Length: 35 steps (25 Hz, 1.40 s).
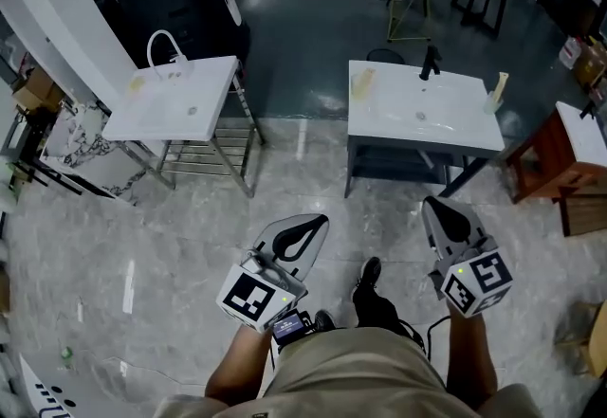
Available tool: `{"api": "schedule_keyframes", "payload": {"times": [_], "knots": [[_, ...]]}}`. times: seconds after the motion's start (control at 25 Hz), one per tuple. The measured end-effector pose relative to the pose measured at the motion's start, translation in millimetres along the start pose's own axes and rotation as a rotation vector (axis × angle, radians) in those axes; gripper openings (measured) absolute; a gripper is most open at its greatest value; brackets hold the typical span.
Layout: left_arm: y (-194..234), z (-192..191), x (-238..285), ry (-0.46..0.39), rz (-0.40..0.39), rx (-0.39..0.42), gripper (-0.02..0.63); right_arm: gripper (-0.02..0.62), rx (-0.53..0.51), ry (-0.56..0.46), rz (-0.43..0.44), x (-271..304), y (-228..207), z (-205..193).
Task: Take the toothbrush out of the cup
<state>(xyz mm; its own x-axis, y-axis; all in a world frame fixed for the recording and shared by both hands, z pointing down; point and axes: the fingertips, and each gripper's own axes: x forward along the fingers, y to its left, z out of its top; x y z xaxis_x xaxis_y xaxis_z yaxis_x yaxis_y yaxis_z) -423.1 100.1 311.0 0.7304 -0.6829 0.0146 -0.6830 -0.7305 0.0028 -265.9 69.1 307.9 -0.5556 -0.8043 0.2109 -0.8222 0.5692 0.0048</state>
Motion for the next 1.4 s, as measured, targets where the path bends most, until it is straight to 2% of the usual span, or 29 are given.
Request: {"api": "schedule_keyframes", "payload": {"times": [0.16,0.24,0.32,0.4,0.48,0.72,0.92,1.12,1.24,1.32,1.4], "knots": [[28.1,-7.9,19.1,0.019,0.043,0.004,0.008,0.005,0.005,-0.006,0.037,35.2,-19.8,2.0],[40.3,-12.4,34.0,0.055,0.054,0.005,0.008,0.005,0.009,-0.009,0.056,53.5,-35.1,5.8],[53.3,-15.8,54.3,0.091,0.066,0.006,0.008,0.005,0.011,-0.015,0.070,72.2,-54.4,10.5],[65.9,-15.9,81.3,0.088,0.071,0.007,0.008,0.005,0.017,-0.016,0.077,92.1,-78.5,11.3],[75.2,-16.7,110.3,0.071,0.072,0.007,0.008,0.005,0.028,-0.010,0.085,110.9,-104.7,7.7],[109.3,-18.5,190.0,0.096,0.111,0.015,0.008,0.006,0.043,0.013,0.121,168.7,-180.1,-0.7],[146.6,-22.7,228.9,0.104,0.163,0.018,0.008,0.006,0.046,0.035,0.143,225.9,-222.6,-14.1],[192.2,-52.5,252.0,0.155,0.172,-0.004,0.006,0.006,0.074,0.070,0.137,284.7,-250.3,-37.0],[222.4,-80.9,272.7,0.182,0.151,-0.051,0.008,0.006,0.084,0.104,0.103,318.4,-267.3,-59.0],[240.6,-99.9,288.9,0.220,0.109,-0.073,0.008,0.008,0.101,0.139,0.072,338.3,-277.4,-71.9],[258.5,-108.5,306.8,0.219,0.063,-0.085,0.008,0.011,0.125,0.166,0.054,357.4,-284.1,-81.9]]}}
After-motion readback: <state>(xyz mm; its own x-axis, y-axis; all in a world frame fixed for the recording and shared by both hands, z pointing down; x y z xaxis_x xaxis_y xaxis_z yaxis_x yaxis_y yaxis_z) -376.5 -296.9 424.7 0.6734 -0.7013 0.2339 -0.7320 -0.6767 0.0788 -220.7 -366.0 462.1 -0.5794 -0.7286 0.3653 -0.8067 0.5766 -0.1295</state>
